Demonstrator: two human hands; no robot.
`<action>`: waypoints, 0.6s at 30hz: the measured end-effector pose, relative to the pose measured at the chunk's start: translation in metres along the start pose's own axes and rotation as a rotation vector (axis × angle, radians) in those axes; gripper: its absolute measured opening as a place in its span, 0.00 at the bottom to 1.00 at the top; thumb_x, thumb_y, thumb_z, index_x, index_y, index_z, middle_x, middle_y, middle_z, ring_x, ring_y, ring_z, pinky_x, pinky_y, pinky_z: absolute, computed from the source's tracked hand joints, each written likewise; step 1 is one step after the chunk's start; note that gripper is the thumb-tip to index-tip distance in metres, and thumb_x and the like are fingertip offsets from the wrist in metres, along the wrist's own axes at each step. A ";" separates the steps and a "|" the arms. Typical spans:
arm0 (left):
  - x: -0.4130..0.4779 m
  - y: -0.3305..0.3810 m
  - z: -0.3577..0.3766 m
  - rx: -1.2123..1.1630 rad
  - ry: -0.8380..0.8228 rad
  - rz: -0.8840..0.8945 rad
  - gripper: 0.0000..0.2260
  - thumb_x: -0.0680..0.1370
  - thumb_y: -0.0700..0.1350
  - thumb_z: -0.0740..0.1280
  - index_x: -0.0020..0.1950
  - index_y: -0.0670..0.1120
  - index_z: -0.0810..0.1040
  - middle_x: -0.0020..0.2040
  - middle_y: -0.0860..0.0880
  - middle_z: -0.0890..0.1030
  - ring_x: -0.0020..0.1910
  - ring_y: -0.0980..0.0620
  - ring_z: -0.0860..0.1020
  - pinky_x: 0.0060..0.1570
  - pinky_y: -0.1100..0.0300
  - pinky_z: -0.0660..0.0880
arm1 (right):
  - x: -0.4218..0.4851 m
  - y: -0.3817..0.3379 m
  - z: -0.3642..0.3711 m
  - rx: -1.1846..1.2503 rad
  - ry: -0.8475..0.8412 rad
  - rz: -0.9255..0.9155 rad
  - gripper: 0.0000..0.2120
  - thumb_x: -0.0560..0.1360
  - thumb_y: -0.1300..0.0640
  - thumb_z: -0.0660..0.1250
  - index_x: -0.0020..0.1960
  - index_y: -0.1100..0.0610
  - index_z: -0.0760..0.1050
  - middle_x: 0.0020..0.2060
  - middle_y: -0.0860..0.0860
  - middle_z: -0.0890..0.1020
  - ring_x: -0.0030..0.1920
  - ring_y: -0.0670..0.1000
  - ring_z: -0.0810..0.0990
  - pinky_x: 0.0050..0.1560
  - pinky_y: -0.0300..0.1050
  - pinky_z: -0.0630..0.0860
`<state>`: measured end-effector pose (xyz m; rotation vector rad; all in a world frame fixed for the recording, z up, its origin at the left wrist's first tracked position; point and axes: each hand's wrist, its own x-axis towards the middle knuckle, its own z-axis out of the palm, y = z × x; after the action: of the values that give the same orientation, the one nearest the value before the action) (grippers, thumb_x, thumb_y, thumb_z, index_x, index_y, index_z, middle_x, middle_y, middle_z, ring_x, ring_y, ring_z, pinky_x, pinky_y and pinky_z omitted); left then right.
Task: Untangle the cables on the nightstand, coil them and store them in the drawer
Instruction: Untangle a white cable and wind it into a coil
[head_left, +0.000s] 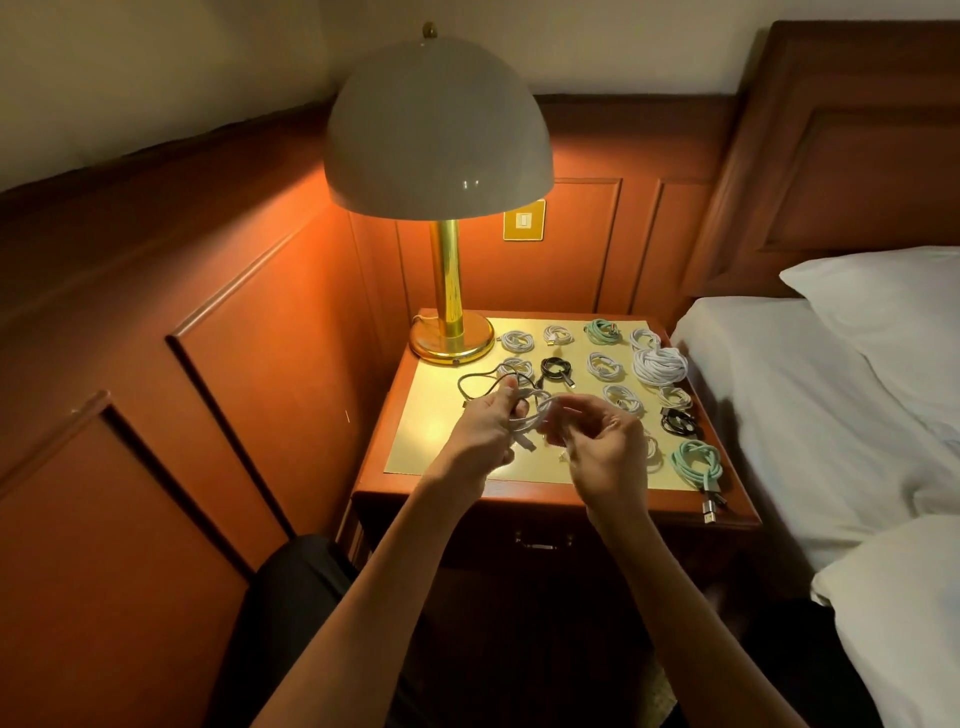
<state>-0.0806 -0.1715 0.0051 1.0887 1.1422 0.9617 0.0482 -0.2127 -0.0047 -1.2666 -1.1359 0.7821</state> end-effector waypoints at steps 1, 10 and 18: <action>0.000 -0.001 0.001 0.020 0.027 0.031 0.19 0.85 0.56 0.54 0.41 0.47 0.73 0.32 0.52 0.72 0.28 0.58 0.67 0.27 0.65 0.63 | 0.001 -0.002 0.005 0.164 0.015 0.111 0.11 0.78 0.67 0.67 0.49 0.53 0.82 0.42 0.52 0.87 0.44 0.50 0.87 0.45 0.45 0.84; 0.002 -0.023 -0.007 0.431 0.387 0.477 0.20 0.85 0.56 0.55 0.46 0.45 0.80 0.35 0.54 0.79 0.32 0.59 0.78 0.30 0.60 0.73 | 0.007 0.006 0.020 0.812 -0.129 0.799 0.11 0.82 0.62 0.61 0.61 0.61 0.78 0.47 0.56 0.87 0.47 0.53 0.86 0.49 0.46 0.82; 0.004 -0.031 -0.003 0.495 0.353 0.423 0.20 0.85 0.57 0.53 0.46 0.48 0.79 0.38 0.52 0.83 0.36 0.52 0.81 0.34 0.52 0.77 | 0.004 0.007 0.022 0.927 -0.123 0.936 0.14 0.83 0.56 0.60 0.49 0.58 0.83 0.43 0.52 0.87 0.51 0.51 0.81 0.67 0.45 0.70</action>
<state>-0.0821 -0.1737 -0.0263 1.6505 1.5221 1.2711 0.0294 -0.2006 -0.0121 -0.8789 -0.0908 1.8262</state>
